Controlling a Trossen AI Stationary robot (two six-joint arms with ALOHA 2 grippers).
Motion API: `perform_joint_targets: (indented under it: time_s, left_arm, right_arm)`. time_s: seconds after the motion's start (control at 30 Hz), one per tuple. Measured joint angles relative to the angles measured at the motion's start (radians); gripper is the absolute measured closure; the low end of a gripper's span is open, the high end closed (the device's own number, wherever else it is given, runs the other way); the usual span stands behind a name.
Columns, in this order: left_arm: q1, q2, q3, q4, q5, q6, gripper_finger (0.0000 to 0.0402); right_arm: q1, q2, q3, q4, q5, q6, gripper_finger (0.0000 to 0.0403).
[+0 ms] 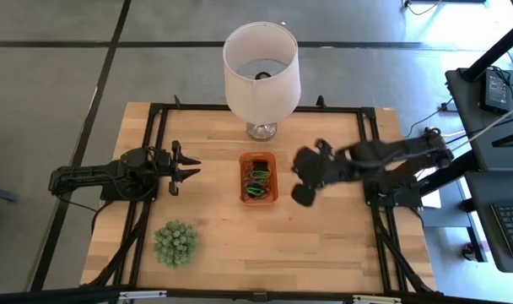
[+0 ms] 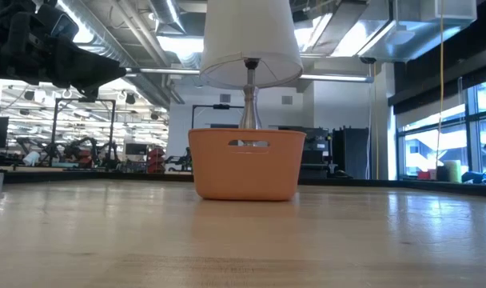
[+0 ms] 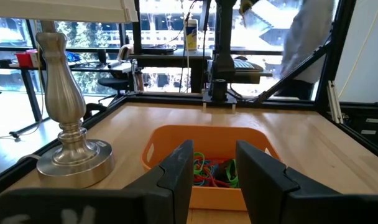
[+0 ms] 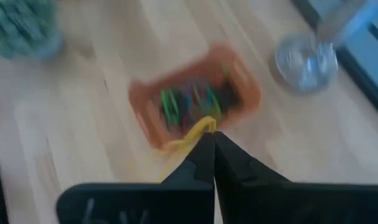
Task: Pick and place rubber bands into bin
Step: Put the yellow rubber band into the orange bin
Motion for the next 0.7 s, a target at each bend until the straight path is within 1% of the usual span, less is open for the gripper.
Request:
perform_joint_targets:
  time_s: [0.17, 0.37, 0.53, 0.7]
  left_arm:
    - [0.000, 0.000, 0.000, 0.000, 0.000, 0.000, 0.0288]
    - [0.000, 0.000, 0.000, 0.000, 0.000, 0.000, 0.0288]
    - [0.000, 0.000, 0.000, 0.000, 0.000, 0.000, 0.0288]
    - [0.000, 0.000, 0.000, 0.000, 0.000, 0.000, 0.0288]
  right_arm:
    - [-0.150, 0.016, 0.004, 0.196, -0.126, -0.208, 0.0403]
    - [-0.275, 0.101, 0.004, 0.339, -0.257, -0.332, 0.0403]
    - [-0.326, 0.215, 0.004, 0.387, -0.332, -0.364, 0.0403]
    - [-0.333, 0.358, 0.003, 0.384, -0.347, -0.390, 0.0403]
